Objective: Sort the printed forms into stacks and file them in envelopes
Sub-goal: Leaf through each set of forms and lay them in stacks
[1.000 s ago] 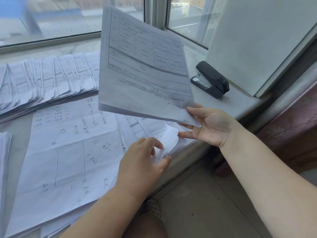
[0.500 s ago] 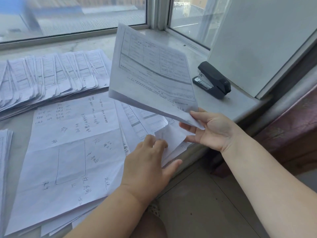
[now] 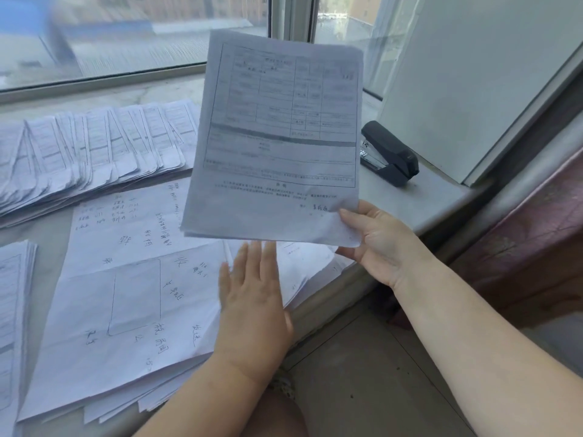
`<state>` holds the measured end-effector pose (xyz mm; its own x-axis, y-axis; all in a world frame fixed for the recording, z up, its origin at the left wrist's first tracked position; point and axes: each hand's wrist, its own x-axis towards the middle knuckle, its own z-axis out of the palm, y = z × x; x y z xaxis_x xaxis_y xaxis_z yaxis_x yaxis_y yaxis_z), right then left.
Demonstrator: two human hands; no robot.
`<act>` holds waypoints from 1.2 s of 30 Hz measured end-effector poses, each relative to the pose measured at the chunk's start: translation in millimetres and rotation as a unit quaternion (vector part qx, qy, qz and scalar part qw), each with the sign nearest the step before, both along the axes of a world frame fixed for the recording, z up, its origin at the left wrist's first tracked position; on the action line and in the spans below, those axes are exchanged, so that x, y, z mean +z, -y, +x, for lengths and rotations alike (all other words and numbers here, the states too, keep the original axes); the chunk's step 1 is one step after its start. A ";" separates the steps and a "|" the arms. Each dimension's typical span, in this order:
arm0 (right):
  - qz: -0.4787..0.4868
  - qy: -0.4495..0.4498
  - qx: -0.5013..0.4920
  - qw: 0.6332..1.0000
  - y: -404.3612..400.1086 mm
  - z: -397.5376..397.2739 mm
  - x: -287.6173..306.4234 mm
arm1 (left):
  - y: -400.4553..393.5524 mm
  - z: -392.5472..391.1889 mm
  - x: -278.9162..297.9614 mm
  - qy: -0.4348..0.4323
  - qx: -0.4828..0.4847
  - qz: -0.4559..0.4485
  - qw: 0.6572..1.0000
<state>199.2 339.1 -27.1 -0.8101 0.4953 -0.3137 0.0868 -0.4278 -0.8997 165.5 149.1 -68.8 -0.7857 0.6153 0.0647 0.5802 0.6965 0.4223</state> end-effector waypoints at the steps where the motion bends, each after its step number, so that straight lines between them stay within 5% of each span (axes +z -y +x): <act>1: 0.014 0.001 -0.008 1.000 1.8 2.2 -0.2 | 2.9 -0.8 0.2 0.003 0.016 -0.066 0.998; 5: 0.077 0.015 -0.052 0.996 7.5 12.6 -0.8 | 13.9 -6.3 6.4 0.027 0.031 -0.101 0.994; 10: 0.111 -0.006 -0.119 0.987 3.7 31.2 13.2 | 29.3 -9.8 14.6 0.079 0.075 0.070 0.992; 15: 0.168 0.035 -0.114 0.979 -8.2 49.7 26.9 | 43.0 -9.0 5.0 0.137 0.181 0.255 0.940; 23: 0.282 0.125 -0.108 0.945 -26.1 51.2 32.5 | 44.5 -4.1 -3.1 0.137 0.166 0.335 0.917; 26: 0.100 0.067 -0.155 0.981 -21.9 41.3 31.2 | 48.1 -4.9 -1.6 0.071 0.058 0.288 0.953; 29: -0.162 -0.018 -0.168 0.972 -9.7 32.9 29.9 | 42.9 -8.7 -3.6 -0.013 -0.063 0.087 0.994; 32: -0.205 -0.023 -0.121 0.971 4.7 24.3 18.5 | 32.5 -9.2 -3.7 -0.041 -0.101 -0.079 0.991; 36: -0.214 0.004 -0.082 0.973 12.5 21.5 3.6 | 28.2 -10.3 -5.1 -0.052 -0.108 -0.135 0.984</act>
